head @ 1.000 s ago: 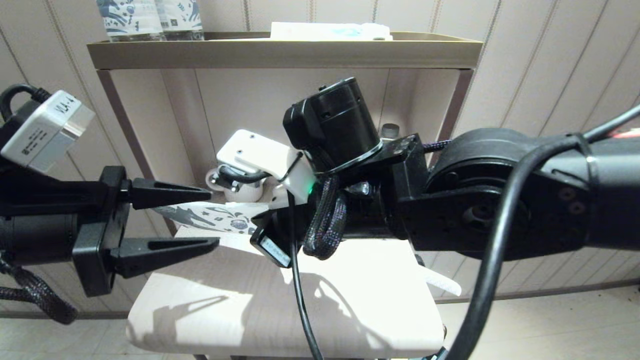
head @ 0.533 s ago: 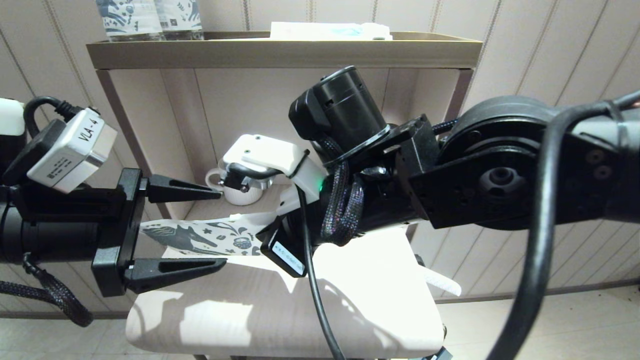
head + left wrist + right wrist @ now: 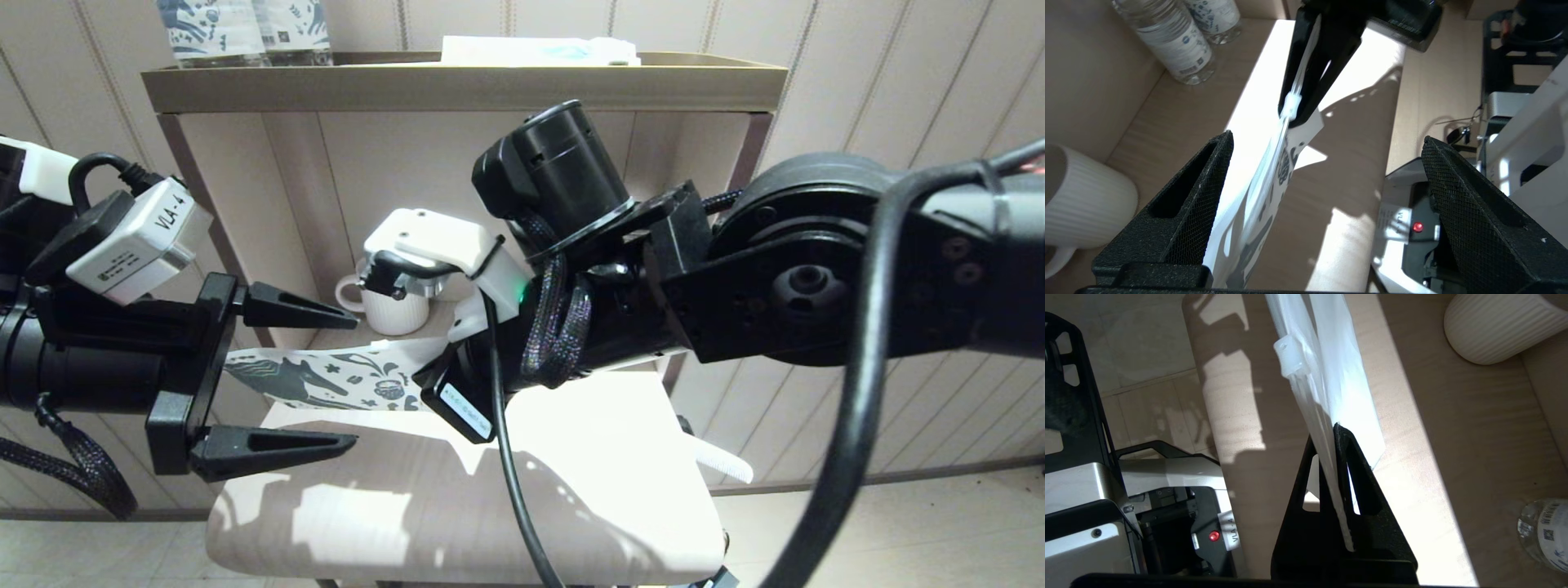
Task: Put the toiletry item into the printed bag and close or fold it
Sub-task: Open the storage bag
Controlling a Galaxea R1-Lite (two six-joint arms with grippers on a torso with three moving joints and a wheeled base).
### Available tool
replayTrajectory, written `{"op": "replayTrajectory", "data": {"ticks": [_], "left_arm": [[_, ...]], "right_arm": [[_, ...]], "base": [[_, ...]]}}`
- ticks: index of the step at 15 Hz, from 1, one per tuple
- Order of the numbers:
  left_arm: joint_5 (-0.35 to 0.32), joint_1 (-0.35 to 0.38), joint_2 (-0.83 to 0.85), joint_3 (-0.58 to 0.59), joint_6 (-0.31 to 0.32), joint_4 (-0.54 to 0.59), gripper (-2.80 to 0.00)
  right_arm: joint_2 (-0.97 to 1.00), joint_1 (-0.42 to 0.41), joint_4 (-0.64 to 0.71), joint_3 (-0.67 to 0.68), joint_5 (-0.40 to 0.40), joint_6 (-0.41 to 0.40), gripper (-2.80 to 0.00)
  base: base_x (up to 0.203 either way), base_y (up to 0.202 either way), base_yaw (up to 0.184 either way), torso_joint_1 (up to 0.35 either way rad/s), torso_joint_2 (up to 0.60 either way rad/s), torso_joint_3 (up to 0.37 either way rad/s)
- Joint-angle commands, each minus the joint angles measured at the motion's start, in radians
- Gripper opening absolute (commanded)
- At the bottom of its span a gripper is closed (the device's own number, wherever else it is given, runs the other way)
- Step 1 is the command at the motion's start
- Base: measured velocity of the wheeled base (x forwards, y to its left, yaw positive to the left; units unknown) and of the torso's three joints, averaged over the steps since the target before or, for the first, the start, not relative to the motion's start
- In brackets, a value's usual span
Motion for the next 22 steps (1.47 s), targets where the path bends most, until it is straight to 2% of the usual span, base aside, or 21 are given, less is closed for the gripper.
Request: {"op": "replayTrajectory", "data": {"ticks": [1, 3, 7, 13, 22], "left_arm": [[-0.026, 0.001, 0.012, -0.003, 0.0, 0.001, 0.0], [-0.067, 0.023, 0.012, -0.004, -0.01, -0.002, 0.0], [-0.083, 0.043, 0.018, 0.001, -0.009, -0.006, 0.0], [-0.165, 0.072, 0.05, -0.028, -0.014, -0.004, 0.0], [-0.169, 0.082, 0.107, -0.051, -0.012, -0.009, 0.0]], "right_arm": [[0.016, 0.0, 0.002, -0.007, 0.011, -0.001, -2.8], [0.023, 0.003, 0.002, -0.018, 0.04, 0.011, -2.8], [0.037, 0.007, 0.003, -0.046, 0.052, 0.021, -2.8], [0.046, 0.008, 0.002, -0.051, 0.079, 0.035, -2.8], [0.045, 0.008, 0.003, -0.052, 0.091, 0.041, -2.8]], "base": [[0.0, 0.0, 0.0, 0.0, 0.0, 0.0], [0.0, 0.0, 0.0, 0.0, 0.0, 0.0], [0.0, 0.0, 0.0, 0.0, 0.0, 0.0], [0.0, 0.0, 0.0, 0.0, 0.0, 0.0], [0.0, 0.0, 0.0, 0.0, 0.0, 0.0]]}}
